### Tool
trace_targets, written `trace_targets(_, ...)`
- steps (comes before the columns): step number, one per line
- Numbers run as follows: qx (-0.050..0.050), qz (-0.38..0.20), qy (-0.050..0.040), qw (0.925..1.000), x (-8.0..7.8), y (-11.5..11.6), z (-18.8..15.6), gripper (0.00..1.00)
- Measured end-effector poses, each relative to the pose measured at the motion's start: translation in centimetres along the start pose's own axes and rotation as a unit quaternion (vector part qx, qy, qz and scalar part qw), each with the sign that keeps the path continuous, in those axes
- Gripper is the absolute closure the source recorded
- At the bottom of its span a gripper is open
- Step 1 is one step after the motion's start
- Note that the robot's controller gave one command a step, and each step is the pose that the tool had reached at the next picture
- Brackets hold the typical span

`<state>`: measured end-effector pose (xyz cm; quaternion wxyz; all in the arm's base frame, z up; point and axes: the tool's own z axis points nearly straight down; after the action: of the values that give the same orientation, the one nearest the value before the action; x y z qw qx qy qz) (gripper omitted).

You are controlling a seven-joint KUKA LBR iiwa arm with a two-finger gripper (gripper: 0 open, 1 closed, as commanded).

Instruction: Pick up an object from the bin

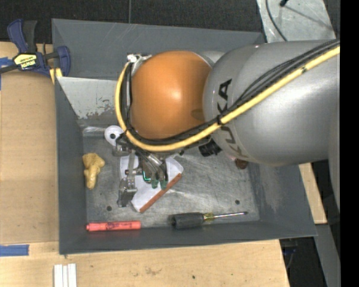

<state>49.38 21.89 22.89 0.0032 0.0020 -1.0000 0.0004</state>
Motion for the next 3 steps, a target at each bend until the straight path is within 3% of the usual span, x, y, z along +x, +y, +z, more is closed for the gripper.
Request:
trace_targets(1,-0.001,0.002,-0.0043,1.0000,-0.2,-0.1,-0.5,0.00)
trace_targets(2,-0.001,-0.052,-0.0059,0.9986,-1.4,0.7,4.2,0.00)
trace_targets(3,-0.001,-0.130,-0.0055,0.9915,-4.2,2.5,6.9,0.00)
